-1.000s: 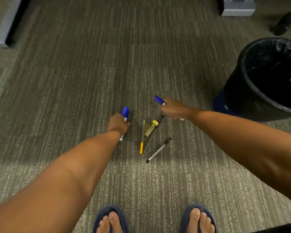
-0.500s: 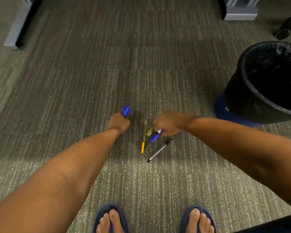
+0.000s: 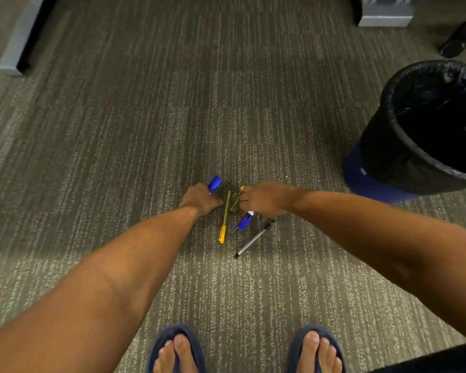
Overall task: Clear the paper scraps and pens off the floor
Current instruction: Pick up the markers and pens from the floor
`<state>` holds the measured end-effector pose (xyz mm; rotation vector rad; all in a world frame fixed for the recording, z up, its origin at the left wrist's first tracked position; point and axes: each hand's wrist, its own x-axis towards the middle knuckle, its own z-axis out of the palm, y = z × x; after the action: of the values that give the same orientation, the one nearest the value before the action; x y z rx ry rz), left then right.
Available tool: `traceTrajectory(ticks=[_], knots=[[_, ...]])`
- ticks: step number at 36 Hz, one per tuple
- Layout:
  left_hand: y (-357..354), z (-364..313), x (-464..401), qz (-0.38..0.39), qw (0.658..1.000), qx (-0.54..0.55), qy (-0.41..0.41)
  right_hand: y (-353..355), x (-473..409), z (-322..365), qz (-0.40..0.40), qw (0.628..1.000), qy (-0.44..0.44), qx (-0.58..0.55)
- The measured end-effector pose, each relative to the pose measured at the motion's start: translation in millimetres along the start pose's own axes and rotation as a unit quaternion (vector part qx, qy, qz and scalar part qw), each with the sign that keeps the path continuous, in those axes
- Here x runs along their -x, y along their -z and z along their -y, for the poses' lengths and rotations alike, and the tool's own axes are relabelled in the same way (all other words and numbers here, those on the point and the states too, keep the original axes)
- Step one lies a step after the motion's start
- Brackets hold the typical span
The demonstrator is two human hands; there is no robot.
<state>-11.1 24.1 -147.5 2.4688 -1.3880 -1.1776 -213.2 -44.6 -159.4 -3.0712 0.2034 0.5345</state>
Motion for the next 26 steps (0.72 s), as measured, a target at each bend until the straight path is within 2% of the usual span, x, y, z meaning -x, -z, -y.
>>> traceTrajectory(ticks=[10,21,26], knots=[[-5,-5,1,0.009,1.0,-0.008,-0.018,-7,36,-8,0.007,0.989,-0.091,-0.115],[-20,-13,4,-0.012,0.998,-0.038,-0.038,-20,35,16,0.055,0.996,-0.005,-0.068],[-21,-14,4,-0.011,0.999,-0.04,-0.032,-27,20,24,0.098,0.99,-0.014,-0.096]])
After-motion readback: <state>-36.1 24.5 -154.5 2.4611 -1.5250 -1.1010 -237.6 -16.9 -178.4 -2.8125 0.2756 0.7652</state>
